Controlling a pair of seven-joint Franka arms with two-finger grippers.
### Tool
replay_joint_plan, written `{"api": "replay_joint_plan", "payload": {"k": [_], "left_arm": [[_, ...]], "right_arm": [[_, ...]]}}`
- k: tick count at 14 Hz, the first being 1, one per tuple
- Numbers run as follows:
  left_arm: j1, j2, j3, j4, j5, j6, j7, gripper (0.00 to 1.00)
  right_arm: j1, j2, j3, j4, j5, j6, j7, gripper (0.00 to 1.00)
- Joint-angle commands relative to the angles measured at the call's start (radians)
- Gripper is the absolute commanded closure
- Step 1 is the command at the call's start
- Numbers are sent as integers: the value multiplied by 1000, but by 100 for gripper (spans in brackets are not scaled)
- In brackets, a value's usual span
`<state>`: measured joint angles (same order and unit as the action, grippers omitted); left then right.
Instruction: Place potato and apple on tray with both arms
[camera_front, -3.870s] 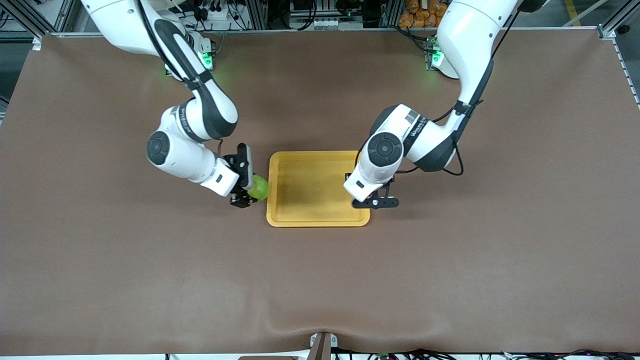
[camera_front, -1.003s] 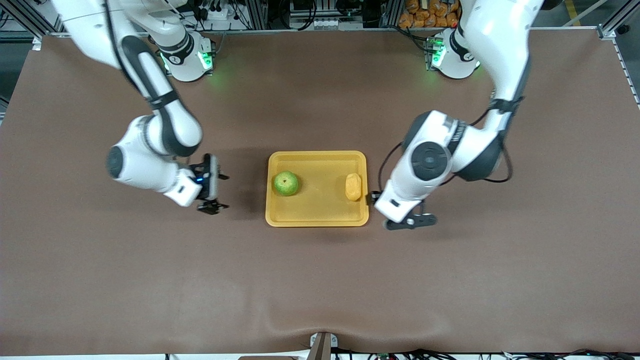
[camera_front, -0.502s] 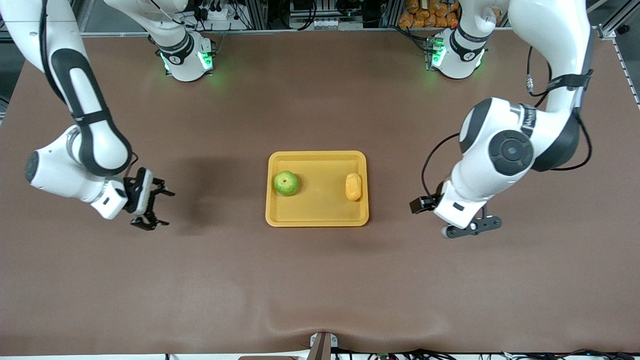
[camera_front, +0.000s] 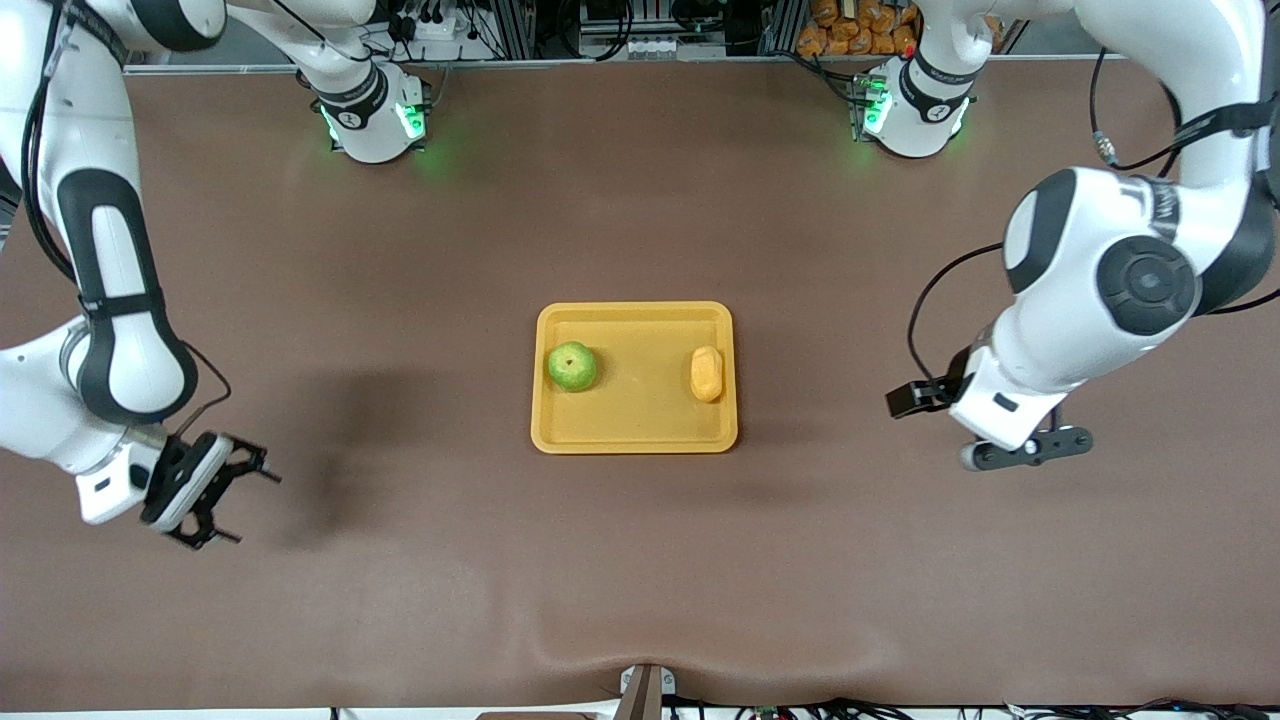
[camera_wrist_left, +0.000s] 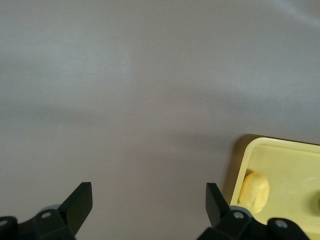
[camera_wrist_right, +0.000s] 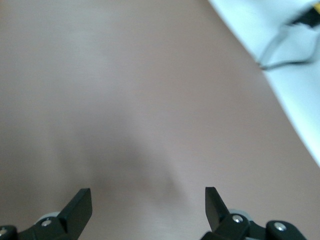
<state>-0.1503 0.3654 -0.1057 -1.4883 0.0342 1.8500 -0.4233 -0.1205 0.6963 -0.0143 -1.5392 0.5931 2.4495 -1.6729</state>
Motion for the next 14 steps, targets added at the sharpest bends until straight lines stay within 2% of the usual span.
{"api": "replay_joint_plan", "payload": {"k": [1, 4, 8, 11, 14], "left_arm": [[49, -42, -5, -15, 12, -41, 59, 0], [83, -59, -5, -13, 12, -66, 115, 0], [92, -88, -5, -12, 12, -109, 164, 0], [103, -124, -2, -10, 12, -161, 158, 0], [127, -149, -5, -9, 12, -193, 169, 0]], "right_arm": [[44, 90, -7, 82, -27, 129, 181, 0], [77, 144, -9, 132, -27, 232, 401, 0], [79, 216, -9, 240, -24, 233, 615, 0], [104, 207, -9, 231, -26, 233, 792, 0], [97, 190, -7, 197, -26, 230, 831, 0]]}}
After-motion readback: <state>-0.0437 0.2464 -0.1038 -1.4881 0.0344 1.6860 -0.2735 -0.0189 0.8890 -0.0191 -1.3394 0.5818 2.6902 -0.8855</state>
